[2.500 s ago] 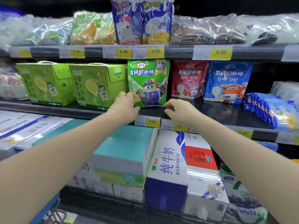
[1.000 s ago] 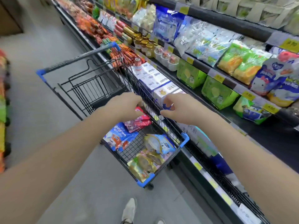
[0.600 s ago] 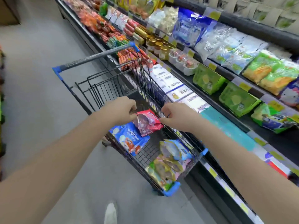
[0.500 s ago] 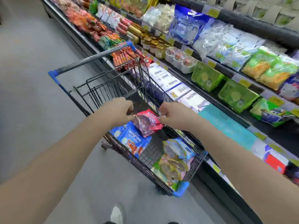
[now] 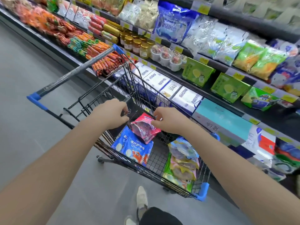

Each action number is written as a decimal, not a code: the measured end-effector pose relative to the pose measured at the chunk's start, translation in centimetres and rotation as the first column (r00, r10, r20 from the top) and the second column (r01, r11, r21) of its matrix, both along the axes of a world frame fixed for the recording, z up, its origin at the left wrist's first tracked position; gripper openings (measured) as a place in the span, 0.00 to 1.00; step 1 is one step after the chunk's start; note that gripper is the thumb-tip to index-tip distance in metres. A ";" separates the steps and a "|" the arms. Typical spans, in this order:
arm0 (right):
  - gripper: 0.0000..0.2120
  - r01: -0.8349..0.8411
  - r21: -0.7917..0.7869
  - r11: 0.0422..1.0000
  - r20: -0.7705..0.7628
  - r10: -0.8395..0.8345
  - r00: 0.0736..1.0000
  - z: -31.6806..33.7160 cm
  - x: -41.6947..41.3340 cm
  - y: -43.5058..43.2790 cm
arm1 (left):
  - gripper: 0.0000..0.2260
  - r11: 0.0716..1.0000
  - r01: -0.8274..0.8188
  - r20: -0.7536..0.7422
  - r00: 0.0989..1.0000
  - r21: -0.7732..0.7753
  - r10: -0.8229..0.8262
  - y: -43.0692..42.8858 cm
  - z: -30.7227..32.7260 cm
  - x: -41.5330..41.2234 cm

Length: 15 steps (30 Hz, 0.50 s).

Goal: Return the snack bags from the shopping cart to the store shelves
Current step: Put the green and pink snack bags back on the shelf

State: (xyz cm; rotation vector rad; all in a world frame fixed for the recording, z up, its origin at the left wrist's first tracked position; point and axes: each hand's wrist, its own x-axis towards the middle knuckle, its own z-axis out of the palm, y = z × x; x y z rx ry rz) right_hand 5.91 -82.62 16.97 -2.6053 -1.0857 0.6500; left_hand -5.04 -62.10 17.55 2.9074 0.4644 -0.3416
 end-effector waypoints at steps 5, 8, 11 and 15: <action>0.16 0.009 0.034 0.999 0.013 -0.010 1.000 -1.3 3.4 3.1 | 0.16 0.999 0.026 -0.026 0.999 0.019 -0.025 2.3 -1.3 3.4; 0.16 0.038 0.065 0.997 -0.008 -0.038 0.999 -2.0 5.8 4.5 | 0.16 0.998 0.047 -0.066 0.997 0.041 -0.045 3.8 -1.9 6.2; 0.16 0.084 0.083 0.993 -0.039 -0.081 0.996 -2.8 8.0 5.2 | 0.16 0.998 0.062 -0.086 0.994 0.015 -0.061 5.0 -2.3 9.2; 0.16 0.121 0.057 0.991 -0.065 -0.117 0.991 -3.8 10.2 5.4 | 0.16 0.995 0.103 -0.105 0.989 0.007 -0.101 6.2 -3.0 12.5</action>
